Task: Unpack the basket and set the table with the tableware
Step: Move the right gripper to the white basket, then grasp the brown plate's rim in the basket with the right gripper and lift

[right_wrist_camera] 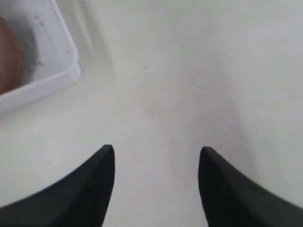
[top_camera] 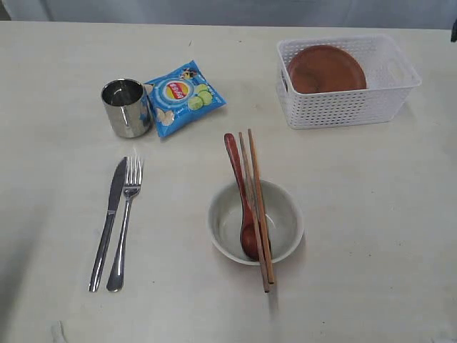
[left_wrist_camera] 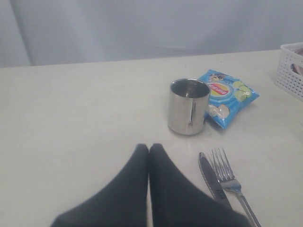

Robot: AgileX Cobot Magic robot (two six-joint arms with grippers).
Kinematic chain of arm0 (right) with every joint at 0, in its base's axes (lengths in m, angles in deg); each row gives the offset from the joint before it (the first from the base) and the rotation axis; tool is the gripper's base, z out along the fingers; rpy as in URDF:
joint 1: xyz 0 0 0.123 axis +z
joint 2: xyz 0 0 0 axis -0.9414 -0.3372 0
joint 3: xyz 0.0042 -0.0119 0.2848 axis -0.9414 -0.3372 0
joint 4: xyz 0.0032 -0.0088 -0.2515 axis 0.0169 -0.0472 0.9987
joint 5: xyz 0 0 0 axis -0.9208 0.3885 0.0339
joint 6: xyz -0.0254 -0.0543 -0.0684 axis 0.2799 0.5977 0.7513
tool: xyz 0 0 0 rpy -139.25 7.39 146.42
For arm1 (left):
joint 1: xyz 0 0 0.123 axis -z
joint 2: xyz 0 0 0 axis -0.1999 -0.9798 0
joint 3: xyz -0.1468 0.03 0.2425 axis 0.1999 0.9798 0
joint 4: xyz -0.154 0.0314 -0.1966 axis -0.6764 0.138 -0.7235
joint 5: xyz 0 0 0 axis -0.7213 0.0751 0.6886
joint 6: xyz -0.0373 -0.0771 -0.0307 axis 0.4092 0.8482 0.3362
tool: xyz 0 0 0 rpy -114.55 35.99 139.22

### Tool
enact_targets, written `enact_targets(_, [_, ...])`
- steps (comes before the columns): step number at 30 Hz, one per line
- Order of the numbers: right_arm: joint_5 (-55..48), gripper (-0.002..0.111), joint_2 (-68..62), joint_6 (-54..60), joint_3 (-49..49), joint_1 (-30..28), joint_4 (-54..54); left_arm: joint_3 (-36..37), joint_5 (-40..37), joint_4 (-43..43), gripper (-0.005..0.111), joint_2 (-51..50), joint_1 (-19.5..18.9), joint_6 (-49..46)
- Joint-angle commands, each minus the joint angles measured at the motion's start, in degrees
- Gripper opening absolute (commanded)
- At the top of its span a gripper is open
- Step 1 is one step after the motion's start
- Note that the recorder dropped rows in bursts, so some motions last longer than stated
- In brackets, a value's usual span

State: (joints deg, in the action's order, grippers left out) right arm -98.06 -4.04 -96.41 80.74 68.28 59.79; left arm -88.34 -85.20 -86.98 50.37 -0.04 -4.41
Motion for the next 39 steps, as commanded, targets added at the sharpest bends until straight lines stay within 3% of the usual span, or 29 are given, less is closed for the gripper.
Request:
enact_targets(1, [-3.69,0.051,-5.30,0.88,0.24,-0.37,2.60,0.19,0.45,-0.62,0.000,0.14,-0.12,0.00])
enact_targets(4, [-4.18,0.051,-8.21,1.03,0.55,-0.37,1.76,0.19,0.45,-0.62,0.000,0.14,-0.12,0.00])
enact_targets(7, [-4.30,0.051,-11.35,8.34,4.20,-0.37,-3.93,0.19,0.45,-0.62,0.000,0.14,-0.12,0.00])
enact_targets(14, [-8.45,0.051,-19.13,26.74,23.31,-0.37,-26.55,0.19,0.45,-0.62,0.000,0.14,-0.12,0.00])
enact_targets(16, [-10.36,0.049,-22.55,30.26,28.08,-0.37,-32.43,0.19,0.45,-0.62,0.000,0.14,-0.12,0.00])
enact_targets(18, [-11.57,0.036,-31.26,41.97,36.29,-0.37,-39.09,0.19,0.45,-0.62,0.000,0.14,-0.12,0.00])
enact_targets(19, [-10.75,0.041,-35.39,44.62,38.93,-0.37,-37.02,0.19,0.45,-0.62,0.000,0.14,-0.12,0.00])
enact_targets(20, [-9.70,0.053,-38.36,44.62,41.61,-0.37,-35.00,0.19,0.45,-0.62,0.000,0.14,-0.12,0.00])
enact_targets(24, [-6.58,0.053,-42.18,56.72,44.24,0.27,-35.22,0.19,0.45,-0.62,0.000,0.14,-0.12,0.00])
enact_targets(28, [-5.96,0.053,-44.33,61.59,44.24,0.27,-36.35,0.19,0.45,-0.62,0.000,0.14,-0.12,0.00])
enact_targets(39, [-2.62,0.053,-46.30,65.16,44.24,2.95,-36.25,0.19,0.45,-0.62,0.000,0.14,-0.12,0.00])
